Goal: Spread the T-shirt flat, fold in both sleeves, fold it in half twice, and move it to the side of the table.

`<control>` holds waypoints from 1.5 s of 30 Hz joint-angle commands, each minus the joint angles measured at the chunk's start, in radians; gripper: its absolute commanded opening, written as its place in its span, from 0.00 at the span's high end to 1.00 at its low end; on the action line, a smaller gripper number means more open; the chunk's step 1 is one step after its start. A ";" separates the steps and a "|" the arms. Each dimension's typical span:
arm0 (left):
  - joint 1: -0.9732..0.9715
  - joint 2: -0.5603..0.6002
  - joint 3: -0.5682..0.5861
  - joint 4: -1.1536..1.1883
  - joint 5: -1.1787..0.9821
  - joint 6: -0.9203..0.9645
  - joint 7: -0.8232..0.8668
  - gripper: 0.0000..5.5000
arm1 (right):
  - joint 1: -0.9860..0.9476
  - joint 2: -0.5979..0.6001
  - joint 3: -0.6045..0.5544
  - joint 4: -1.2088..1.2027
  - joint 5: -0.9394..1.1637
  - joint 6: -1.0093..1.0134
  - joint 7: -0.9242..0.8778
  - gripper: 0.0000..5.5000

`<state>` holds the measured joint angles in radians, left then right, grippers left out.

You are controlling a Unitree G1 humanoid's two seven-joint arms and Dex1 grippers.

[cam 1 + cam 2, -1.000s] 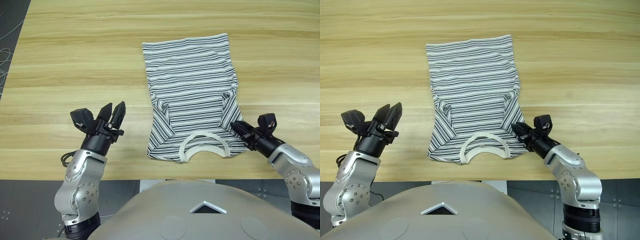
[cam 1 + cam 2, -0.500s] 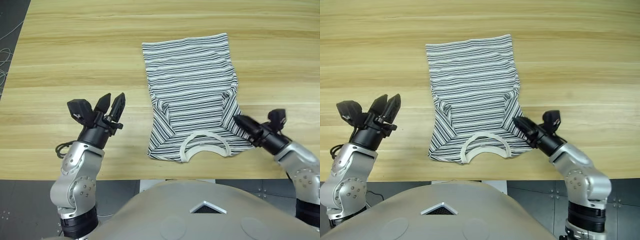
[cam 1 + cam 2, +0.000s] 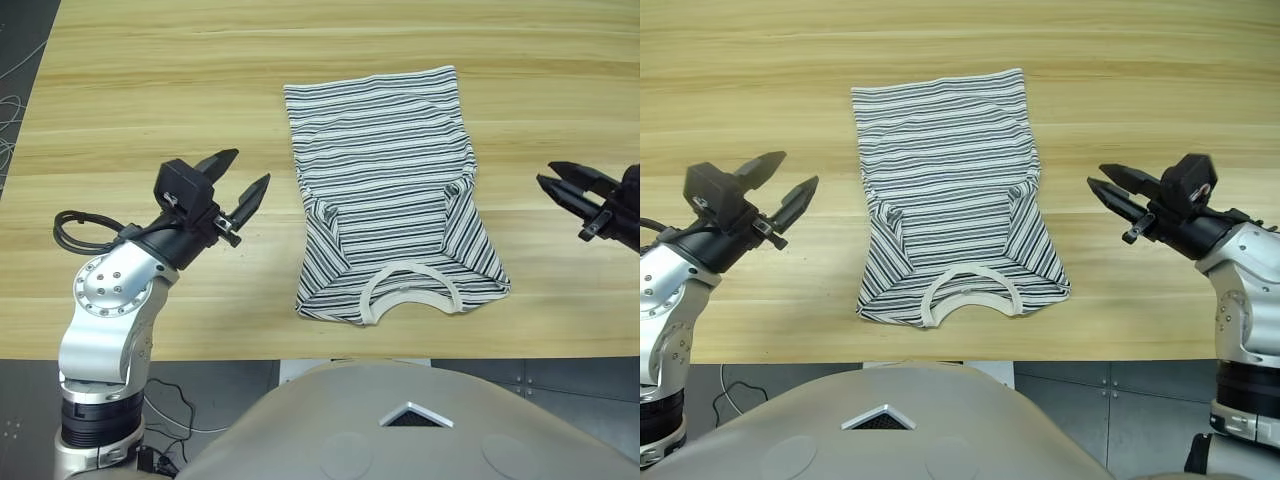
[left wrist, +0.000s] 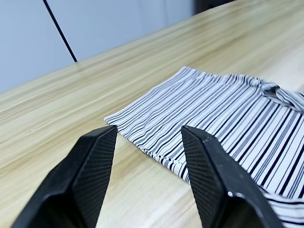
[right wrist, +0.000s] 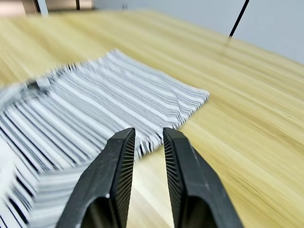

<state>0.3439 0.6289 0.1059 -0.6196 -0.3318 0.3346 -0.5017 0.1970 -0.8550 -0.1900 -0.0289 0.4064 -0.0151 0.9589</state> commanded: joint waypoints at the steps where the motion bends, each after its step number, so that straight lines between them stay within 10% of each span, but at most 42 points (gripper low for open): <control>1: 0.044 0.097 -0.038 0.132 0.201 -0.223 -0.078 0.54 | -0.209 -0.130 0.192 0.356 -0.393 -0.686 0.149 0.68; 12: 0.095 0.043 -0.051 0.165 0.272 -0.305 -0.047 0.54 | -0.476 -0.088 0.252 0.782 -1.084 -1.599 -0.109 0.41; 16: 0.110 0.032 -0.052 0.156 0.278 -0.312 -0.044 0.54 | -0.534 -0.278 0.715 0.618 -1.934 -1.116 -1.335 0.41; 25: 0.124 0.034 -0.037 0.145 0.263 -0.311 -0.055 0.54 | -0.662 -0.246 1.358 0.924 -2.376 -0.592 -2.268 0.41; 36: 0.142 0.061 0.023 0.140 0.231 -0.314 -0.102 0.54 | -0.654 -0.076 1.833 1.030 -2.376 -0.307 -2.573 0.41; 45: 0.166 0.012 -0.004 0.103 0.242 -0.293 -0.086 0.54 | -0.881 -0.078 2.037 0.835 -2.313 -0.564 -2.573 0.41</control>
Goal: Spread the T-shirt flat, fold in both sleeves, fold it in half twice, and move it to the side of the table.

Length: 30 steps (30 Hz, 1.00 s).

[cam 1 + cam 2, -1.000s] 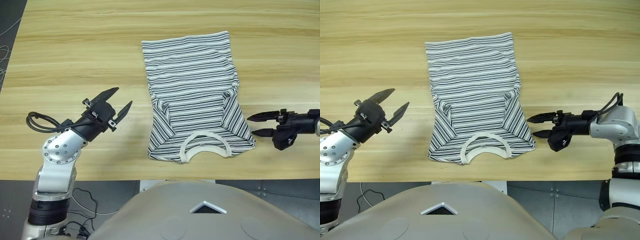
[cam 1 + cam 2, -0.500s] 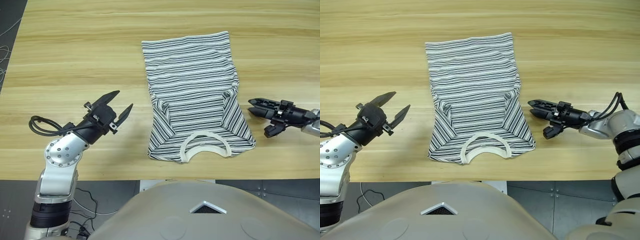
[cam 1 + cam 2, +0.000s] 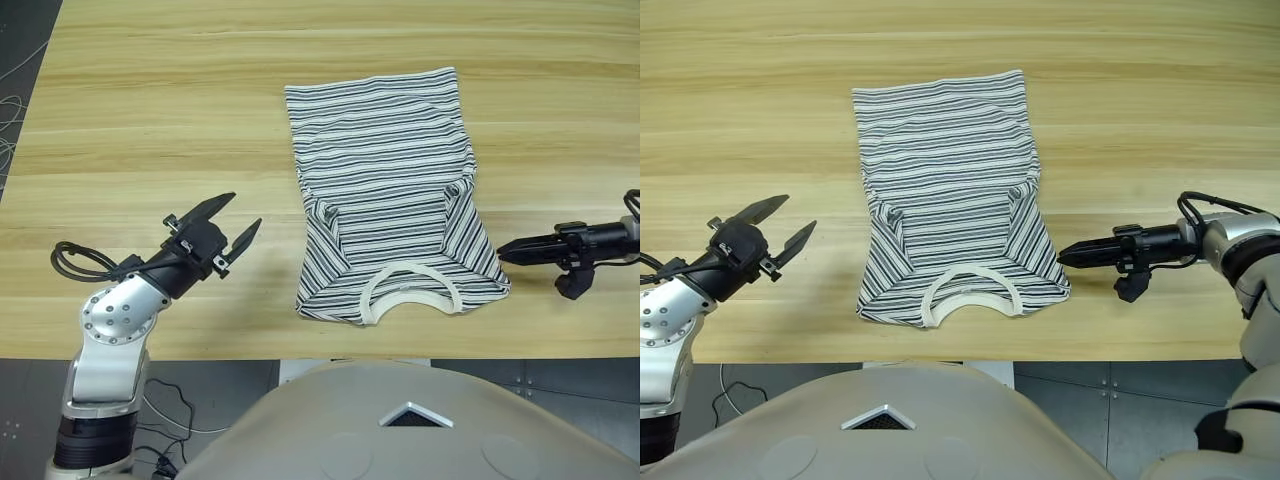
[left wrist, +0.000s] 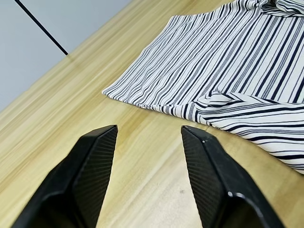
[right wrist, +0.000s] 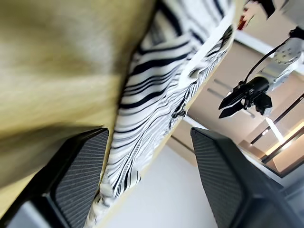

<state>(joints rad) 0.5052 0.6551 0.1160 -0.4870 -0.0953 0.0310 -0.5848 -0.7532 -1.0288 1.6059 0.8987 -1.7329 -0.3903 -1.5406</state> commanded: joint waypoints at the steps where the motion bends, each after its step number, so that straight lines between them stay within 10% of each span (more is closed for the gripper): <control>1: 0.010 -0.023 -0.022 -0.034 0.010 0.012 0.004 0.54 | 0.036 0.086 0.265 -0.146 -0.166 -0.224 -0.074 0.41; 30: 0.079 -0.092 -0.047 -0.096 0.039 0.022 0.030 0.54 | 0.068 0.198 0.240 0.091 0.042 -0.380 -0.058 0.41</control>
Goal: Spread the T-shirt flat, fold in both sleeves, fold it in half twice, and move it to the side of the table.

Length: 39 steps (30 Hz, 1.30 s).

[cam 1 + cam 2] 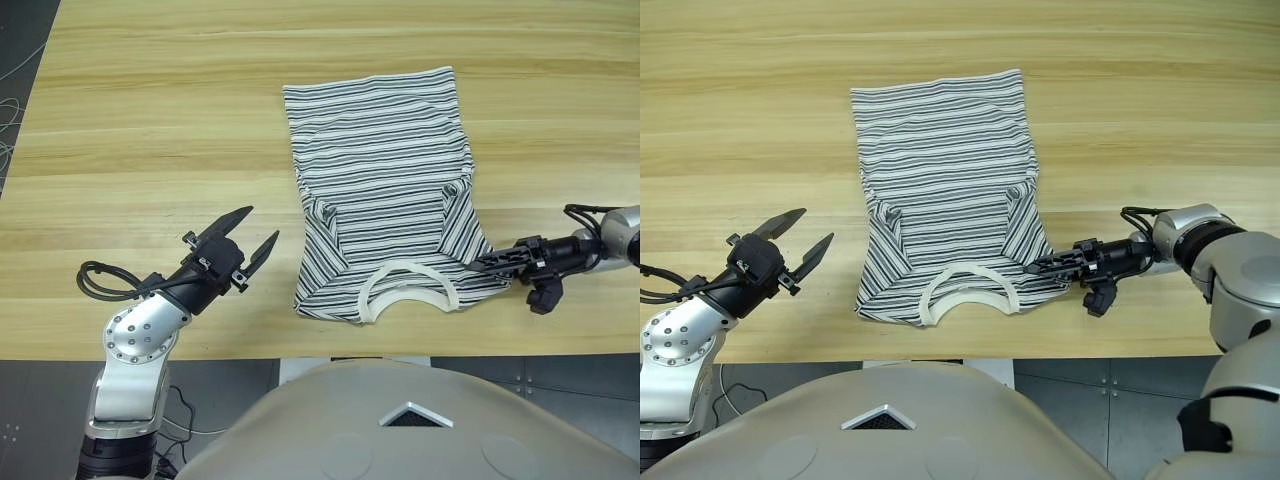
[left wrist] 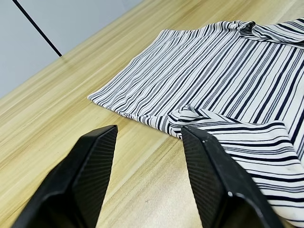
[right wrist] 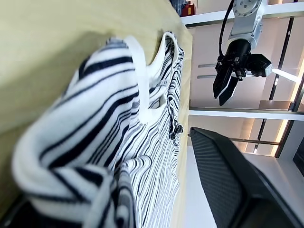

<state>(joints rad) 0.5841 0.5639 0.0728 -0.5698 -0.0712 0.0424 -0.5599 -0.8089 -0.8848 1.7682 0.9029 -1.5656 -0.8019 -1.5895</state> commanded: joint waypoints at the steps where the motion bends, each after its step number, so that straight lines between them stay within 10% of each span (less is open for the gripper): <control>1: -0.001 -0.001 -0.005 -0.012 0.016 0.011 0.005 0.54 | 0.127 0.056 0.061 0.084 -0.102 0.016 -0.001 0.41; 10: -0.007 -0.009 -0.022 -0.010 0.025 0.018 0.006 0.54 | 0.133 0.068 0.031 0.079 -0.080 -0.032 0.069 0.69; 31: -0.088 0.156 -0.082 0.161 0.038 0.012 -0.201 0.54 | 0.088 0.022 -0.054 0.021 -0.010 -0.400 0.292 0.93; 39: -0.146 0.404 -0.093 0.405 0.366 -0.384 -0.195 0.54 | 0.111 0.031 -0.098 0.048 -0.024 -0.337 0.274 0.98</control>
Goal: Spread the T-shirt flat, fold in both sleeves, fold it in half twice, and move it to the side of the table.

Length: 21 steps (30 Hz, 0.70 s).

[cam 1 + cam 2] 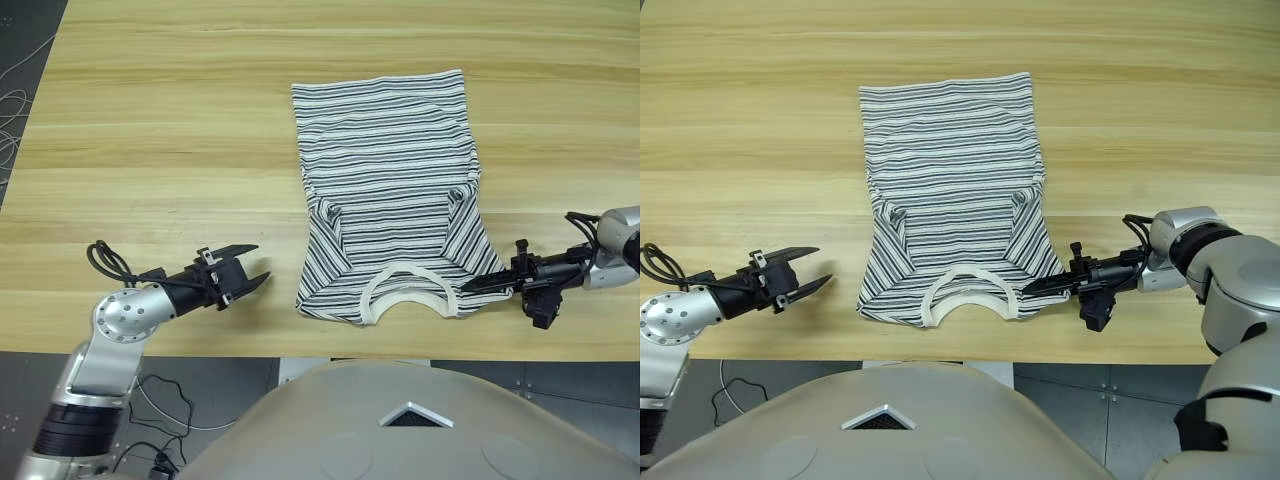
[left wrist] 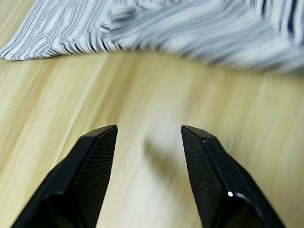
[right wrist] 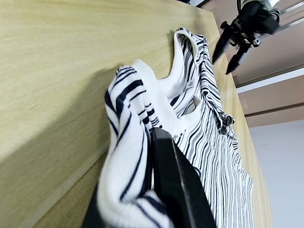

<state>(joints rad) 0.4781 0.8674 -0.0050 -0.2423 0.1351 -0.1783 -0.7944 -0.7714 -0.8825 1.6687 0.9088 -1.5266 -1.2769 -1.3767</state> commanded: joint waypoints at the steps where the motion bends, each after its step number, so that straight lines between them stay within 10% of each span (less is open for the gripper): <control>1: -0.051 0.129 -0.019 0.110 0.208 -0.214 0.055 0.54 | 0.076 0.028 -0.005 0.043 -0.062 0.137 0.062 0.98; 11: -0.228 0.146 -0.139 0.159 0.546 -0.625 0.278 0.54 | 0.096 0.041 -0.042 0.070 -0.065 0.143 0.065 0.98; 21: -0.395 0.132 -0.323 0.266 1.215 -0.779 1.039 0.54 | 0.108 0.047 -0.069 0.074 -0.059 0.138 0.072 0.98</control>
<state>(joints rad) 0.1176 0.9677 -0.2843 -0.0121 1.2562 -0.9746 0.1411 -0.7403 -0.8834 1.5896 0.9388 -1.5277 -1.2770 -1.3879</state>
